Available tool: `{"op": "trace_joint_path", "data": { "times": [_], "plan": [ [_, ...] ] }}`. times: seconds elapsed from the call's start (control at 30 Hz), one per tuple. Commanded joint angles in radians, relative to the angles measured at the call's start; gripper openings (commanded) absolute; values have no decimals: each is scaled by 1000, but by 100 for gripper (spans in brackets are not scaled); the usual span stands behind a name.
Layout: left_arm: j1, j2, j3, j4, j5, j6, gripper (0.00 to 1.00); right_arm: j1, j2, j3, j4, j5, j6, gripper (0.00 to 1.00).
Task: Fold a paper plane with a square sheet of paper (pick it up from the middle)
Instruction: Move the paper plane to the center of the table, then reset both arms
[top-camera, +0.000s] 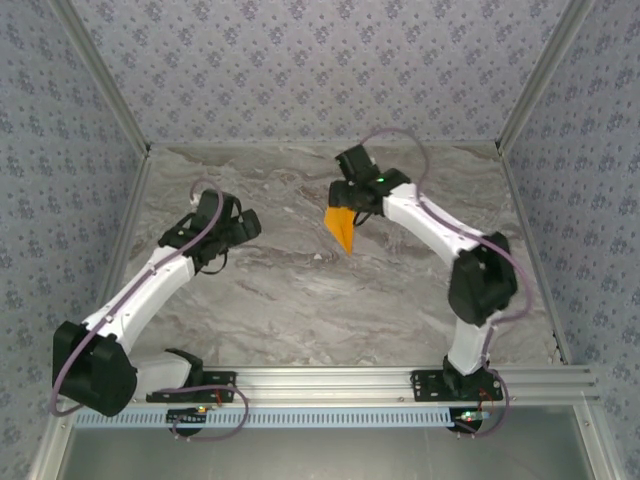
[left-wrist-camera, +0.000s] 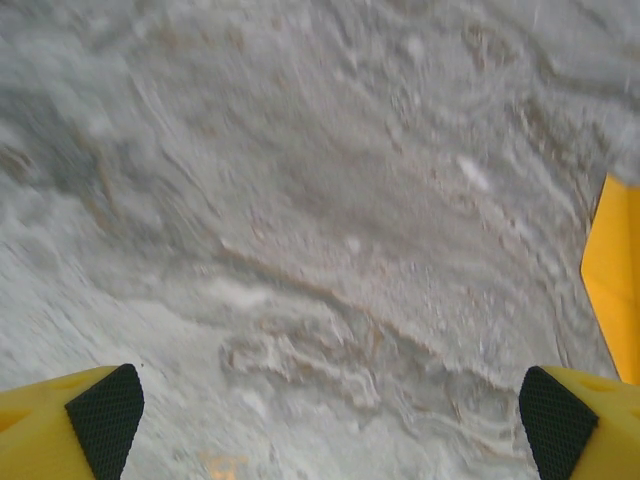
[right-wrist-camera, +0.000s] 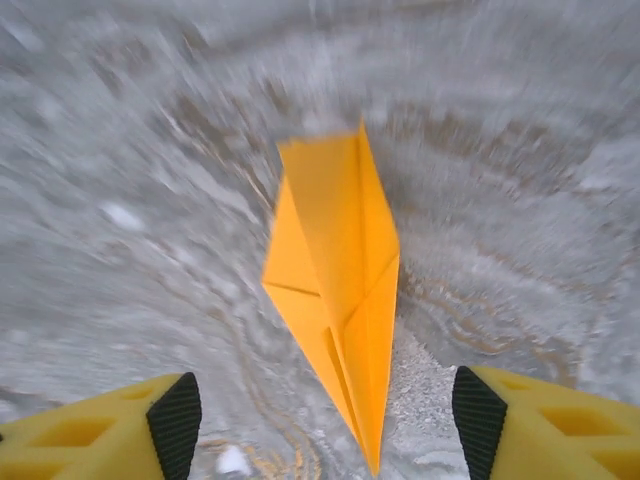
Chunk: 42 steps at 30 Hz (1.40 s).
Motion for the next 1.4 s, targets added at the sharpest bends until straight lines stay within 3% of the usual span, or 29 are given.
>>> {"op": "trace_joint_path", "data": {
  "times": [0.0,0.07,0.1,0.13,0.37,0.53,0.73,0.83,1.03,1.2,1.37],
  "plan": [
    [38,-40,50,-48,-112,91,99,-45,-143,-79,6,93,-21,80],
    [62,-58,40,-22,-155,128,99,-81,-233,-164,53,153,-42,88],
    [77,-71,24,0,-180,145,99,-104,-276,-215,74,197,-49,98],
    [94,-86,-1,29,-202,166,99,-131,-332,-273,105,232,-61,100],
    [221,-210,-260,280,-367,227,99,-361,-606,-710,392,372,-151,100],
    [274,-265,-499,622,-418,345,99,-473,-691,-1024,723,397,-254,100],
    [367,-164,-580,809,-266,456,99,-536,-620,-1185,969,337,-361,100],
    [392,-93,-632,989,-165,499,99,-554,-575,-1245,1130,236,-412,100],
    [410,42,-661,1241,11,559,99,-566,-471,-1255,1290,83,-514,100],
    [410,115,-655,1326,112,594,99,-610,-385,-1268,1416,-14,-501,100],
    [412,189,-651,1389,135,605,99,-615,-311,-1266,1482,-59,-510,100]
  ]
}}
